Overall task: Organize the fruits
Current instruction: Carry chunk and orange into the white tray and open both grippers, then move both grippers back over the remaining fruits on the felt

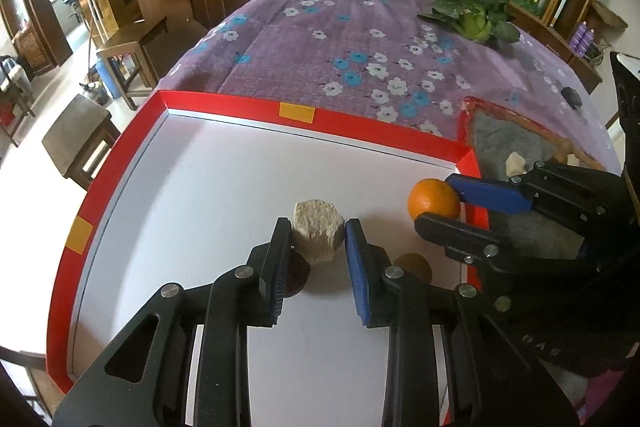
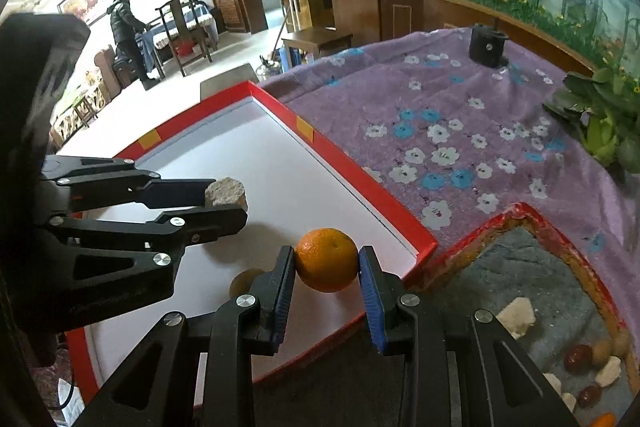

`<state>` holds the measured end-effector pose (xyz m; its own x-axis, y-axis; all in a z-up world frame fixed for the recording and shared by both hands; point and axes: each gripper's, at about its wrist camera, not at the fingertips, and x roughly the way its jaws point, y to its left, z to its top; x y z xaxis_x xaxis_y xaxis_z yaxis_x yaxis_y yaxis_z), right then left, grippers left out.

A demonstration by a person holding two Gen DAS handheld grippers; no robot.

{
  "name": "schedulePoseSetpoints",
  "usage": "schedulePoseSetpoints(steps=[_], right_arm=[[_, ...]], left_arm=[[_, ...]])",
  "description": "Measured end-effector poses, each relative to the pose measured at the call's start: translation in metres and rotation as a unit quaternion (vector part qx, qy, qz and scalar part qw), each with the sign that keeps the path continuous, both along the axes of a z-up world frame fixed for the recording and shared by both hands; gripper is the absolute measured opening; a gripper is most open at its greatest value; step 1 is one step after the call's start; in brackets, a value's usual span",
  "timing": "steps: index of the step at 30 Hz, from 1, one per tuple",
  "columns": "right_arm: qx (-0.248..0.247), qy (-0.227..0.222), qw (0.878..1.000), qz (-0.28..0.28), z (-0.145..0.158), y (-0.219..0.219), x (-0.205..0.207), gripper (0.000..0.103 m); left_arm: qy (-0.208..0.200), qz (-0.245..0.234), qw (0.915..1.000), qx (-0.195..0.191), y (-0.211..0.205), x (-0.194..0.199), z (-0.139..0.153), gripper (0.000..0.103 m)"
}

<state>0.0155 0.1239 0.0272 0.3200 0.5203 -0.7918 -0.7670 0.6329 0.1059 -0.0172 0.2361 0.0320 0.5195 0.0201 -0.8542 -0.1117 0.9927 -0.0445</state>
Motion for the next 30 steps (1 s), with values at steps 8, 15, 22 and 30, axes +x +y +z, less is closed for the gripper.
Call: schedulePoseSetpoints(steps=[8, 15, 22, 30], right_arm=[[0.001, 0.007, 1.0, 0.003, 0.002, 0.0, -0.007, 0.033], [0.036, -0.022, 0.999, -0.021, 0.036, -0.033, -0.022, 0.041], [0.05, -0.029, 0.997, -0.056, 0.05, -0.079, -0.035, 0.044], [0.043, -0.034, 0.992, -0.118, 0.051, -0.153, -0.052, 0.045]], left_arm=[[-0.005, 0.023, 0.9997, 0.009, 0.002, 0.0, -0.003, 0.047], [-0.036, 0.053, 0.998, -0.003, 0.006, -0.016, 0.017, 0.057], [-0.055, 0.044, 0.9974, -0.012, -0.009, -0.028, 0.036, 0.058], [-0.078, 0.001, 0.9966, -0.026, -0.053, -0.036, 0.05, 0.059]])
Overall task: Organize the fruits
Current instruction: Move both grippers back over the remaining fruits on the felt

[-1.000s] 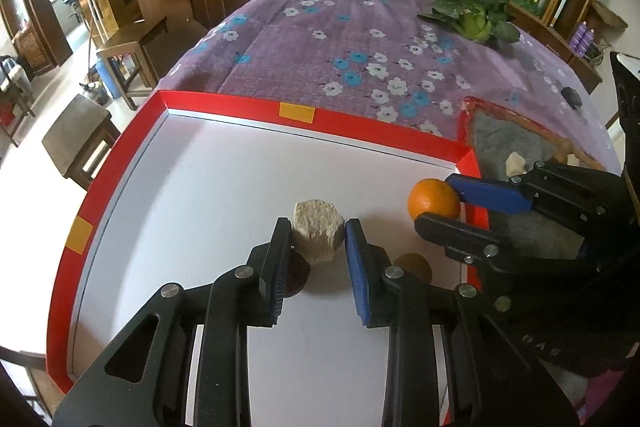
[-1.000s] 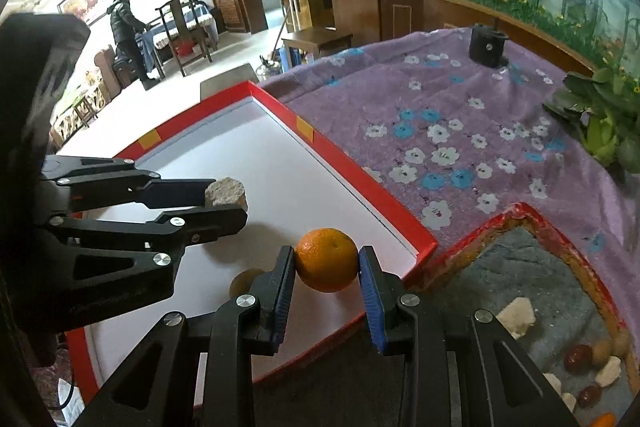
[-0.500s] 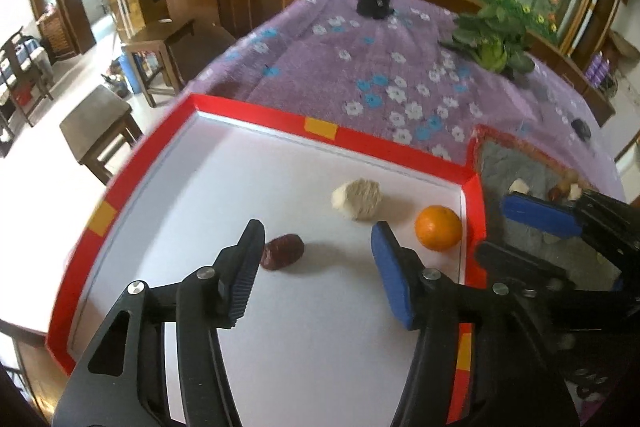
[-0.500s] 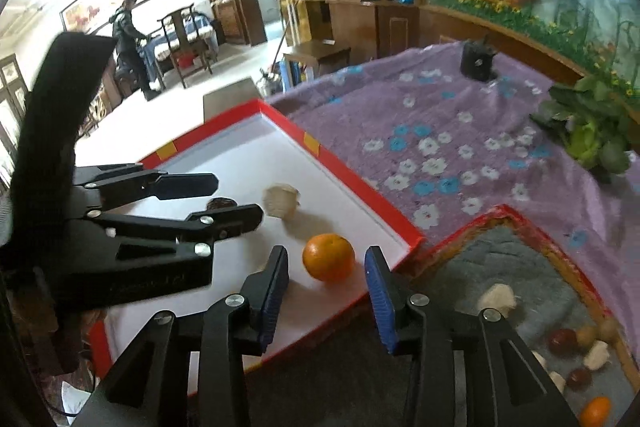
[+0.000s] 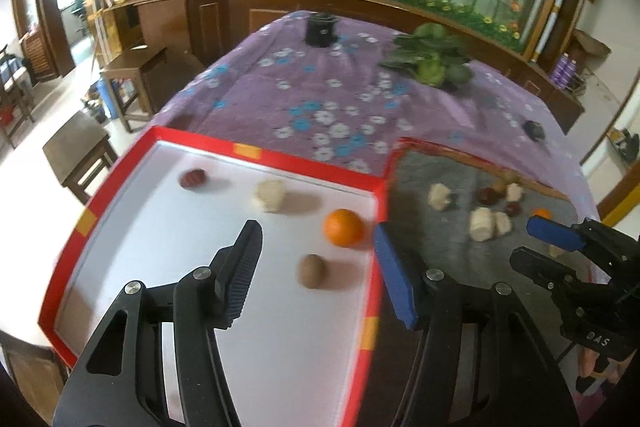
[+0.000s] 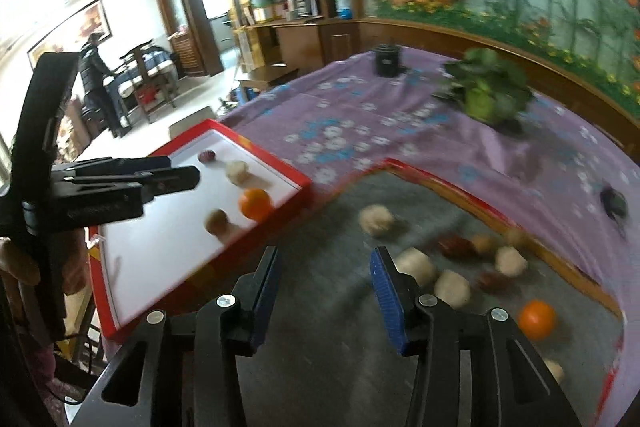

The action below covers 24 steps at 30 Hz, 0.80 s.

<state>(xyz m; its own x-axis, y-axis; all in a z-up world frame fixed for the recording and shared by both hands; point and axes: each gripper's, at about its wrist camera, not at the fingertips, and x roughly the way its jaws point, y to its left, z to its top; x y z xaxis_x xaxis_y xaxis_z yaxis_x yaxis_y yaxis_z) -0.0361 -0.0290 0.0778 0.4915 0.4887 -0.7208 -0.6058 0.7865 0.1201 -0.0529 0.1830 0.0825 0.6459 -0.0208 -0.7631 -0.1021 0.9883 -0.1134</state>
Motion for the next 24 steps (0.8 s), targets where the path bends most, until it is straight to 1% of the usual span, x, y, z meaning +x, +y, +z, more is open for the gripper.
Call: schedulePoseSetpoints(steps=[1, 3, 8, 11, 17, 24], right_arm=[[-0.002, -0.001, 1.0, -0.007, -0.001, -0.008, -0.002, 0.045], [-0.008, -0.002, 1.0, -0.021, -0.003, -0.023, -0.005, 0.045], [-0.013, 0.001, 0.999, -0.05, -0.009, -0.06, -0.011, 0.046], [-0.012, 0.004, 0.998, -0.067, -0.012, -0.082, -0.016, 0.046], [-0.022, 0.005, 0.995, -0.097, -0.018, -0.12, -0.024, 0.046], [-0.019, 0.009, 0.992, -0.124, -0.022, -0.157, -0.027, 0.046]], left_arm=[[0.001, -0.006, 1.0, 0.0, -0.007, 0.0, 0.0, 0.062], [0.003, -0.015, 0.9999, 0.0, -0.02, 0.001, -0.001, 0.064], [0.01, -0.046, 0.9989, 0.005, -0.057, 0.003, -0.002, 0.064], [0.013, -0.06, 0.9981, -0.001, -0.075, 0.004, -0.004, 0.064], [0.023, -0.079, 0.9966, -0.005, -0.102, 0.01, -0.011, 0.064], [0.036, -0.102, 0.9941, 0.007, -0.133, 0.023, -0.021, 0.063]])
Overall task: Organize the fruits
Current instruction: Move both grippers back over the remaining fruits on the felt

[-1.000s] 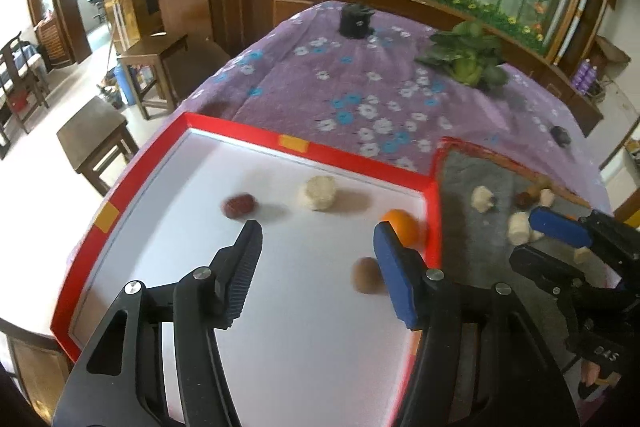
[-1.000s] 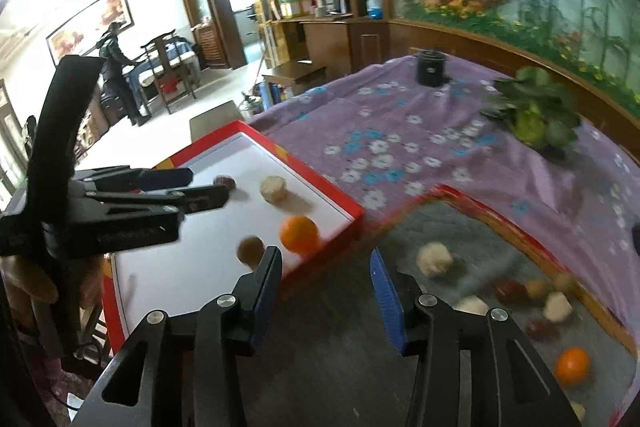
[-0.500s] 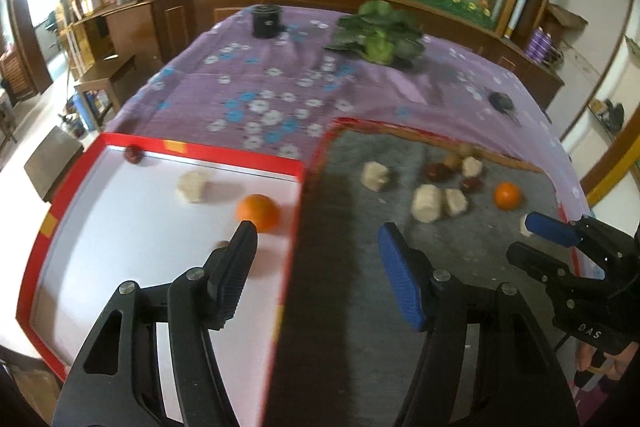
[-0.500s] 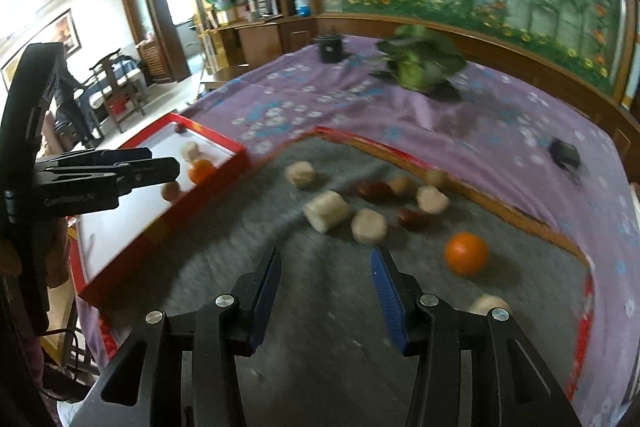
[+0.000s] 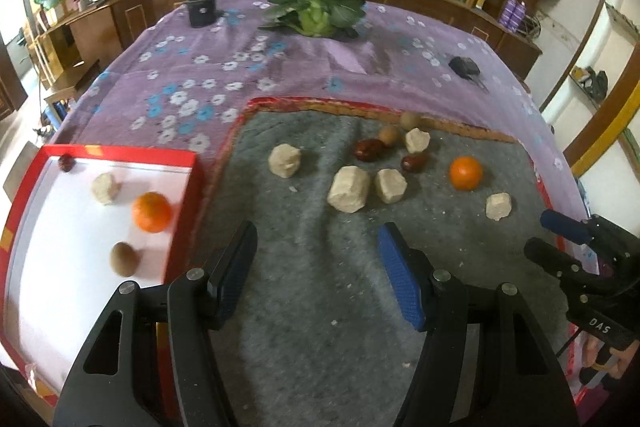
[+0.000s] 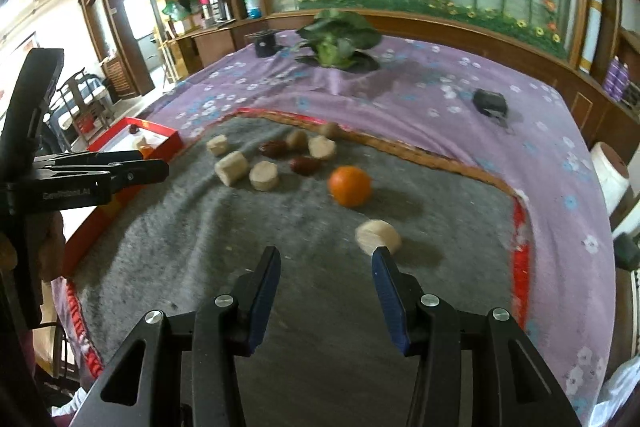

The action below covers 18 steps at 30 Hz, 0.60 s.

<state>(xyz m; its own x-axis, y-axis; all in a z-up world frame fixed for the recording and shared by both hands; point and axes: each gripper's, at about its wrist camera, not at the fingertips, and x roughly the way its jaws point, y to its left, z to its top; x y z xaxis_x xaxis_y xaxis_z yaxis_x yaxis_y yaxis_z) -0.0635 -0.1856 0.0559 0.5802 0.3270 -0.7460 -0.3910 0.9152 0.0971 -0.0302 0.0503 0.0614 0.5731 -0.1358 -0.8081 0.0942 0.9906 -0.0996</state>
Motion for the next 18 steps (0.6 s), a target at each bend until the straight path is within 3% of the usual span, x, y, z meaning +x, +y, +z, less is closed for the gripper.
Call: schedulePoseSetpoints(steps=[8, 18], right_arm=[[0.009, 0.003, 1.0, -0.018, -0.003, -0.025, 0.003, 0.046], [0.02, 0.023, 0.999, -0.01, -0.019, -0.025, 0.019, 0.047]], left_arm=[[0.021, -0.026, 0.999, 0.029, -0.024, 0.024, -0.018, 0.063], [0.038, -0.04, 0.9973, 0.049, -0.032, 0.039, -0.034, 0.063]])
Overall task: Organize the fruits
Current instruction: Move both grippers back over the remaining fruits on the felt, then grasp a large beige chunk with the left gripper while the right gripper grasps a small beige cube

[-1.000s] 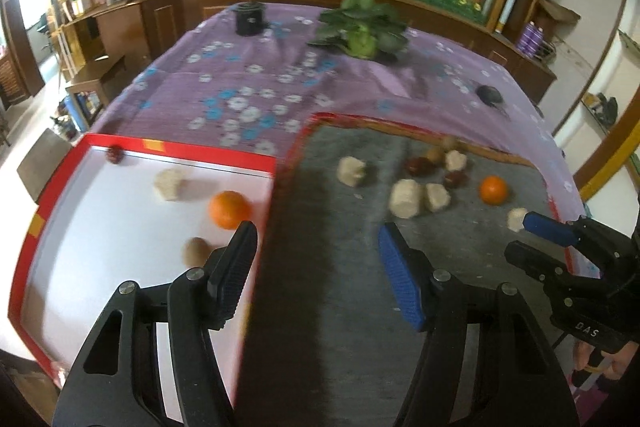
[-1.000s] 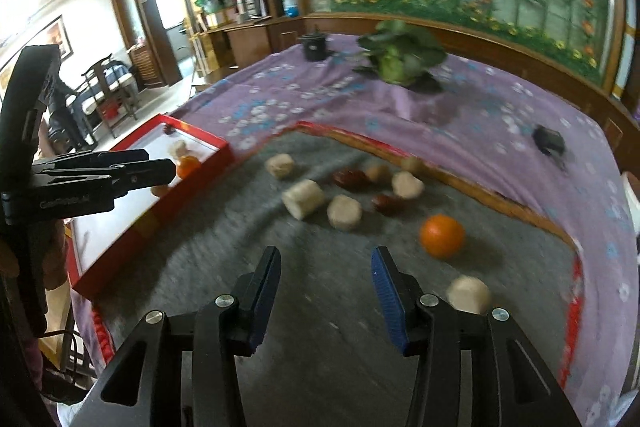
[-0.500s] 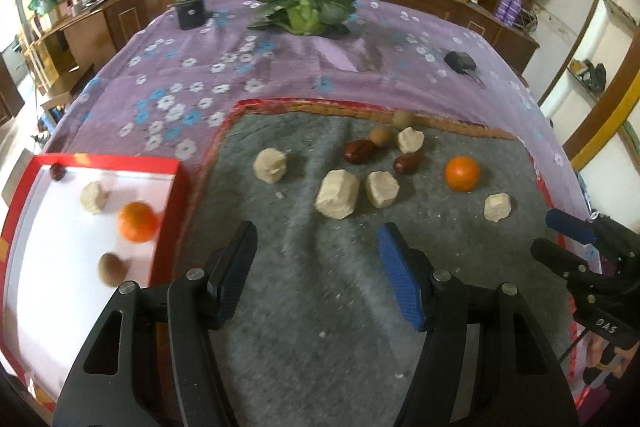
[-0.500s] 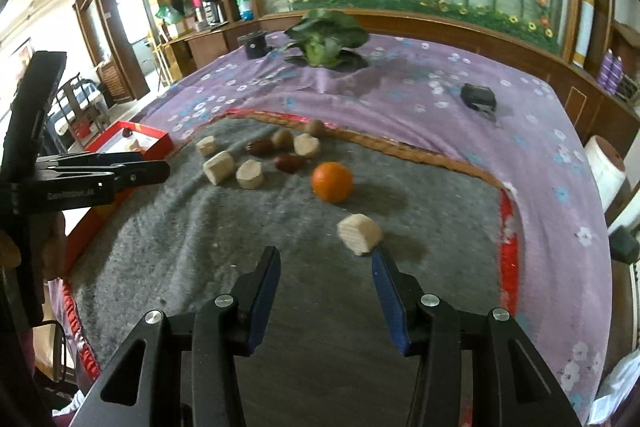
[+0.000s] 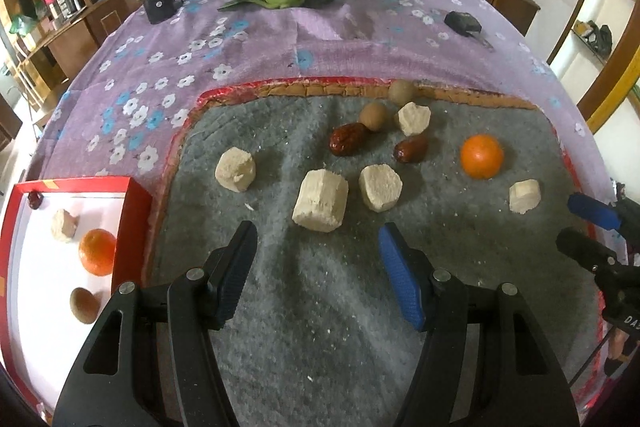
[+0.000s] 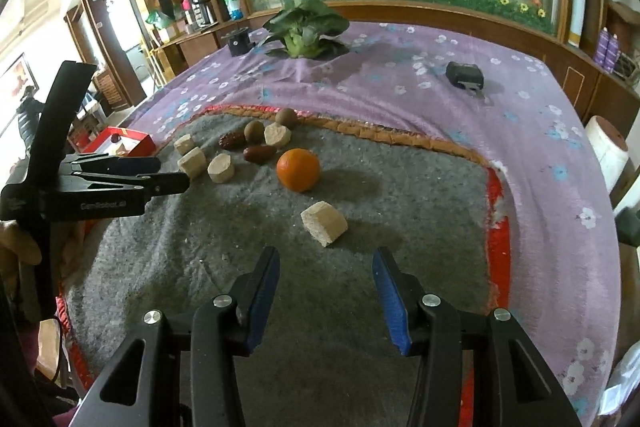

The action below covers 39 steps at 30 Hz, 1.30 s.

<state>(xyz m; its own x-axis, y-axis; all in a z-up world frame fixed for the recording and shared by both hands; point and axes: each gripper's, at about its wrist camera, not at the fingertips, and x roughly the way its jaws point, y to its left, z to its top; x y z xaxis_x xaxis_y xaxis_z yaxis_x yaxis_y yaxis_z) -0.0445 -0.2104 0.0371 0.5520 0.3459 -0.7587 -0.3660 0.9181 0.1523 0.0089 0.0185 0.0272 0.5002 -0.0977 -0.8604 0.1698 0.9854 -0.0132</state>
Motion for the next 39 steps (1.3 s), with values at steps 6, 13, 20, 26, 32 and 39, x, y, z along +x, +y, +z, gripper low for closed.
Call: schedulePoseSetpoints(steps=[6, 13, 20, 26, 32, 39], right_arm=[[-0.005, 0.0, 1.0, 0.009, -0.008, 0.009, 0.019, 0.048], [-0.017, -0.006, 1.0, 0.018, -0.017, 0.015, 0.034, 0.046], [-0.032, -0.004, 0.999, 0.027, -0.02, 0.019, 0.029, 0.023], [0.0, 0.0, 1.0, 0.022, -0.015, 0.014, 0.022, 0.021], [0.008, -0.006, 1.0, 0.024, -0.006, 0.018, 0.015, 0.021], [0.018, -0.005, 0.999, 0.03, -0.001, 0.023, 0.006, 0.021]], left_arm=[[0.006, -0.001, 1.0, 0.002, -0.001, 0.007, -0.004, 0.063], [0.004, -0.007, 0.9999, 0.01, -0.003, 0.012, -0.006, 0.063], [-0.003, -0.014, 0.9997, 0.018, -0.004, 0.018, -0.013, 0.061], [-0.008, -0.018, 0.9997, 0.017, -0.001, 0.018, -0.016, 0.034], [-0.022, -0.018, 0.9995, 0.015, 0.0, 0.007, -0.006, 0.026], [-0.032, -0.015, 0.9994, 0.004, 0.002, -0.009, 0.0, 0.026]])
